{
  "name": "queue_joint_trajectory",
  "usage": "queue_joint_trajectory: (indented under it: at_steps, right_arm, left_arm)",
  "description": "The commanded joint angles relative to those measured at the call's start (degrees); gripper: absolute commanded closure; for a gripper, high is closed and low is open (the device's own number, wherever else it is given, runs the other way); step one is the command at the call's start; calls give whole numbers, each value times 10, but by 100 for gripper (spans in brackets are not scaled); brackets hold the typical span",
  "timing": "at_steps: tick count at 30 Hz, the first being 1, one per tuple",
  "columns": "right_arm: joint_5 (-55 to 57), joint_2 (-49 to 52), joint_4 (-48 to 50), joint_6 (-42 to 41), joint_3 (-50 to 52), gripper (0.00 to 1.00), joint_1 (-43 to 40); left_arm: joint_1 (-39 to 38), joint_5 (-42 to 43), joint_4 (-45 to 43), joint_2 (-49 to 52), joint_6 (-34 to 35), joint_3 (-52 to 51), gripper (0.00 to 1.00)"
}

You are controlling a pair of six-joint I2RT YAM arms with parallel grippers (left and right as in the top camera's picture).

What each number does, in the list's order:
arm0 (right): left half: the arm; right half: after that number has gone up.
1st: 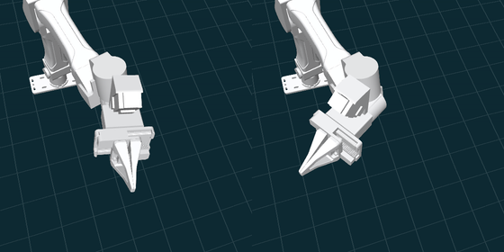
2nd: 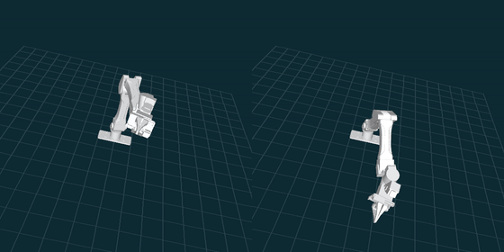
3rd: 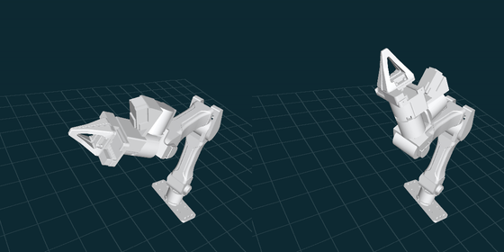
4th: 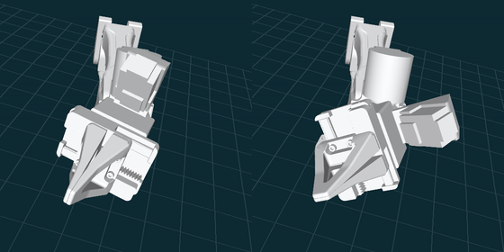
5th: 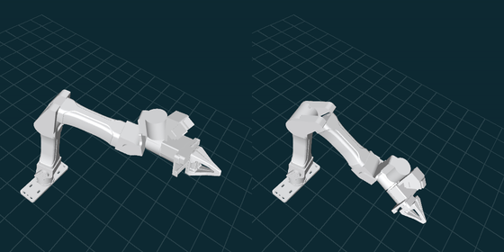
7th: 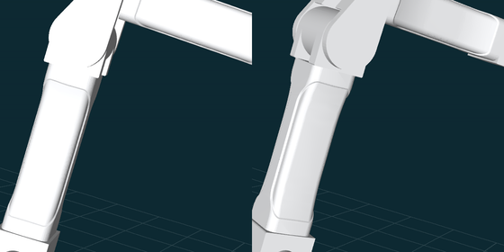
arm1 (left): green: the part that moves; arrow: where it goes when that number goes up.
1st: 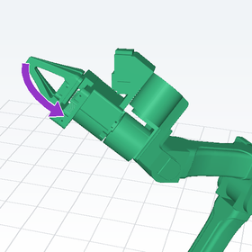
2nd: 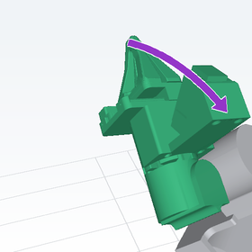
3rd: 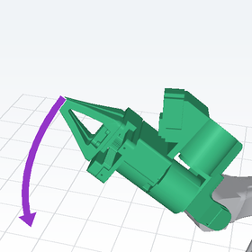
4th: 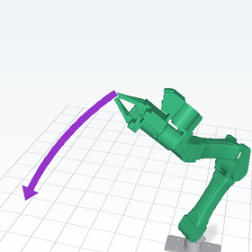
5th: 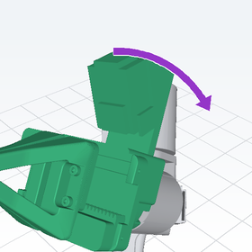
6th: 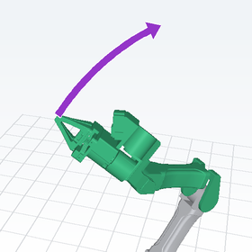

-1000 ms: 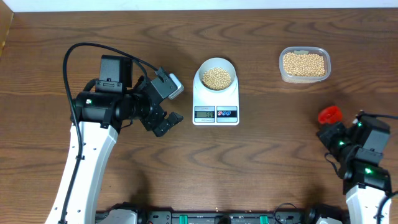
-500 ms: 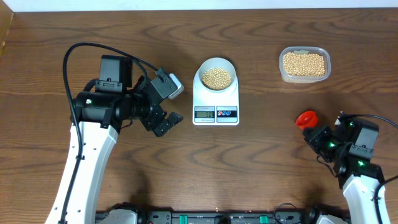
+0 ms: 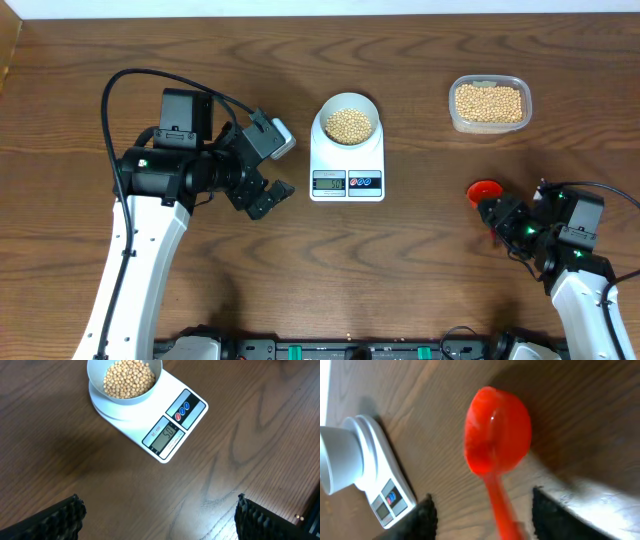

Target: Scoop item into bowl and weigh 50g on scale

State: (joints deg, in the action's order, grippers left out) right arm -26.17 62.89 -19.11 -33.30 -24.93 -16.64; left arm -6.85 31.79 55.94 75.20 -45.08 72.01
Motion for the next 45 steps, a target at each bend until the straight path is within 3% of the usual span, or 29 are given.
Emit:
queue_joint_trajectory:
  at_steps: [1, 6, 19, 24, 33, 45]
  right_arm:
    - [67, 1, 1, 14, 4, 20, -2]
    - [113, 1, 9, 39, 4, 1, -2]
    - [176, 1, 82, 92, 4, 1, -2]
    - [152, 1, 148, 107, 4, 1, -2]
    - [-49, 1, 330, 107, 4, 1, -1]
    - [-59, 1, 685, 89, 3, 1, -1]
  left_arm:
    - [2, 5, 2, -7, -8, 6, 2]
    - [2, 5, 2, -7, -8, 6, 2]
    - [2, 5, 2, -7, -8, 6, 2]
    - [2, 5, 2, -7, -8, 6, 2]
    - [2, 5, 2, -7, -8, 6, 2]
    - [2, 5, 2, -7, -8, 6, 2]
